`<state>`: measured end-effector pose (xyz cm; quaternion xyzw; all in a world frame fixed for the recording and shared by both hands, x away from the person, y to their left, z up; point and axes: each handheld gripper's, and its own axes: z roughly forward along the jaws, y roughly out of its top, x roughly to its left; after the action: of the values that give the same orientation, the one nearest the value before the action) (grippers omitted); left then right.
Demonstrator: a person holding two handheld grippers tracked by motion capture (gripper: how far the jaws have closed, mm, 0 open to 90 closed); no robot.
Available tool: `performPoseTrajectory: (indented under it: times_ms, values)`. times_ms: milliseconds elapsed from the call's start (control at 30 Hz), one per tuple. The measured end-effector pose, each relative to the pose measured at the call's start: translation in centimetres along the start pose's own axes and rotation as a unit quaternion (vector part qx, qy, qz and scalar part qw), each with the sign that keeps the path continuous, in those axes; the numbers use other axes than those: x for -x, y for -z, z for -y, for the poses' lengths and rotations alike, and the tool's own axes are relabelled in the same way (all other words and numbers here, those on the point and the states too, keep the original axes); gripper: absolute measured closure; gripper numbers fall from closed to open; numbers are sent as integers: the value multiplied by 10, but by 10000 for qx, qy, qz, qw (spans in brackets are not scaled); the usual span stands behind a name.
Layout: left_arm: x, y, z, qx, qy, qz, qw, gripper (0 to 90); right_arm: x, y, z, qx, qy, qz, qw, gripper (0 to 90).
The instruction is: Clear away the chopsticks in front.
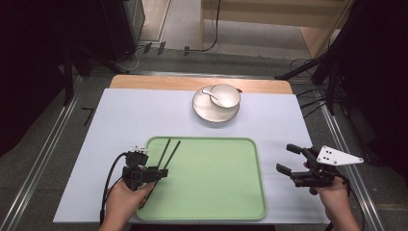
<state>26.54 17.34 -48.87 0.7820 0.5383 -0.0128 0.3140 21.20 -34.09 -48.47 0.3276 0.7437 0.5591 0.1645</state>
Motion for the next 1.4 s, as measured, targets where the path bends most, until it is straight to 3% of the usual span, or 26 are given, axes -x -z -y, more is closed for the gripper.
performPoseTrajectory:
  times_ms: [67,133,300,433,633,900,967,1033,1100,1400]
  values:
    - [-4,5,-5,181,-112,284,9994,464,0,0,0,-17,6,11,10000,172]
    - [-4,11,-10,286,-298,349,9985,459,0,1,0,-24,6,16,10000,171]
    - [-8,23,-22,441,-852,319,9949,396,0,1,1,-52,-9,48,10000,171]
    - [-21,32,-28,640,-1200,376,9900,356,0,1,2,-51,-32,80,9999,171]
    - [-40,45,-28,887,-1353,549,9853,348,1,2,3,-59,-77,102,9999,171]
    - [-67,65,-16,1196,-1630,479,9782,306,3,3,3,-52,-93,145,9998,172]
    - [-75,72,-11,1421,-1690,495,9741,294,3,3,3,-50,-101,147,9998,172]
    - [-81,77,-8,1556,-1668,605,9718,272,3,3,4,-64,-107,141,9998,171]
    - [-86,83,-3,1705,-1761,693,9670,257,3,3,4,-59,-107,142,9998,172]
    - [-104,98,16,2055,-2202,259,9532,244,3,4,3,-21,-123,133,9998,172]
